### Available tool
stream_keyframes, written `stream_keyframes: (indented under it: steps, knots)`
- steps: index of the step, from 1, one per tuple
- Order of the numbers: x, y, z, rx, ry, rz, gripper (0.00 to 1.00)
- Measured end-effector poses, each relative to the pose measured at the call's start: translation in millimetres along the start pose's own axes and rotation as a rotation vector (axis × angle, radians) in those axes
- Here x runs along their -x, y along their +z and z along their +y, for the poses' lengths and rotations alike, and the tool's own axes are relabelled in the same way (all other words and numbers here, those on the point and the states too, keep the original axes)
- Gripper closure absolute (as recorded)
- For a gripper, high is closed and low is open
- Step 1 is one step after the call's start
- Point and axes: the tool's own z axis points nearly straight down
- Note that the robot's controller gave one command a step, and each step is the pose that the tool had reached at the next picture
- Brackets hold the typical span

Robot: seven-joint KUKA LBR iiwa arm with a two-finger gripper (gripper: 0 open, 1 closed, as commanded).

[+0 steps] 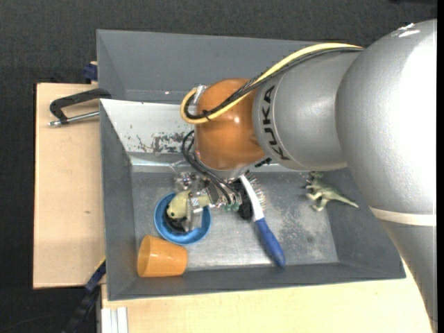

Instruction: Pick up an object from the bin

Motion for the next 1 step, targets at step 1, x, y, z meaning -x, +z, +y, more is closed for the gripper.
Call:
stream_keyframes:
  steps: [1]
  knots:
    - [-23.2, -156.7, 19.6, -0.001, -0.009, -0.002, 1.00]
